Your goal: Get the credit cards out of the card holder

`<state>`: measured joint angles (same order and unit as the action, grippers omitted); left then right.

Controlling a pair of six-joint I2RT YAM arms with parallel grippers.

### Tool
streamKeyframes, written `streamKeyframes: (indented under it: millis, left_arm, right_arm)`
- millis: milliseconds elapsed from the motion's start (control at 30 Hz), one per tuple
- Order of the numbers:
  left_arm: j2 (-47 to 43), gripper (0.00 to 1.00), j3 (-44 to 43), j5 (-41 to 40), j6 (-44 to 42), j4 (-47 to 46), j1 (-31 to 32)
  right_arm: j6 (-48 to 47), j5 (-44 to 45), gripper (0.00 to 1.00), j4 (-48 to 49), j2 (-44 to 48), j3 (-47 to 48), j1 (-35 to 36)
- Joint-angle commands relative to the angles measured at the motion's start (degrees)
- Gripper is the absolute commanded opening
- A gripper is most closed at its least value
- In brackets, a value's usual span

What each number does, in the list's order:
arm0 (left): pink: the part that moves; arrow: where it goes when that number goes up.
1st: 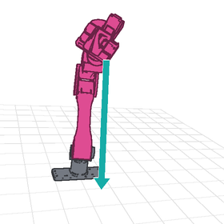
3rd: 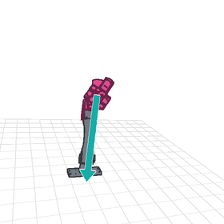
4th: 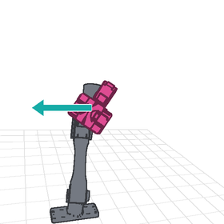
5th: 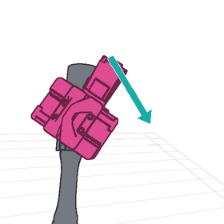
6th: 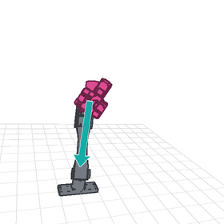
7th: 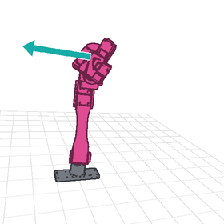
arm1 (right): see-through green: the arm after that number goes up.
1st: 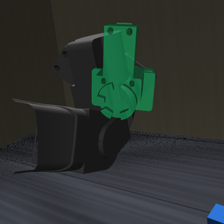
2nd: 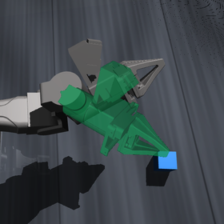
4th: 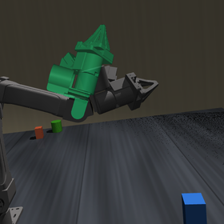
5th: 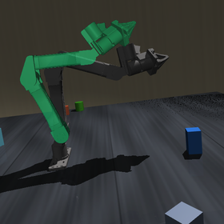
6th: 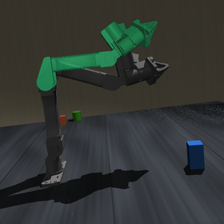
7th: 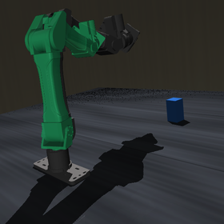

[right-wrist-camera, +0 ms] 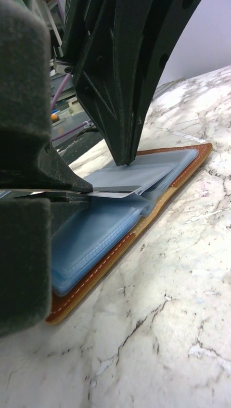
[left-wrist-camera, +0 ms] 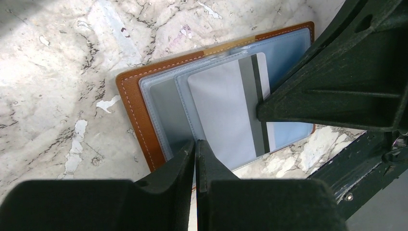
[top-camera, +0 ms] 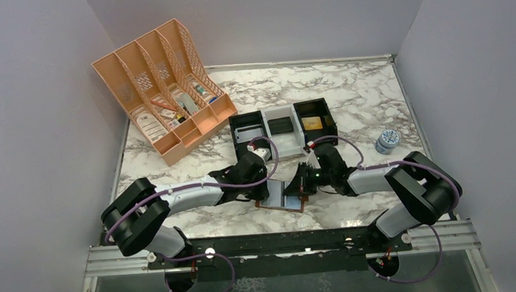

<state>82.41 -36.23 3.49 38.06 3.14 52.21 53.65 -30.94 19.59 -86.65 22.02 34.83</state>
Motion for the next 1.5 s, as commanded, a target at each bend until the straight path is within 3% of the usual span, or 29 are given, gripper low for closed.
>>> streamKeyframes:
  millis: [0, 567, 700, 1000, 1233, 1467]
  left_arm:
    - [1.23, 0.1, 0.71, -0.95, -0.51, 3.63, 0.02]
    - [1.34, 0.09, 0.09, -0.72, -0.27, 3.28, 0.5]
    - [0.38, 0.1, -0.68, -0.69, 0.05, 3.32, 0.78]
    - [-0.85, 0.32, -7.3, 2.97, -0.93, -2.39, 4.79]
    - [7.18, 0.24, -8.44, -0.5, 0.38, 0.59, 6.32]
    - [6.42, 0.19, -5.24, -4.83, 2.1, 3.96, 6.42]
  right_arm:
    - [-3.82, -1.57, 0.01, -4.89, 0.76, 0.13, -1.57]
    - [-5.51, -9.11, 0.04, -7.36, 3.01, -0.23, -5.81]
    - [-6.07, -6.85, 0.03, -9.42, 4.11, -0.31, -6.01]
    - [-4.35, -9.24, 0.04, -4.47, 1.15, -1.44, -6.03]
    - [-5.86, -8.03, 0.05, -7.27, 1.6, -0.34, -6.08]
    - [-6.48, -7.65, 0.06, -8.78, 2.76, -0.16, -6.2]
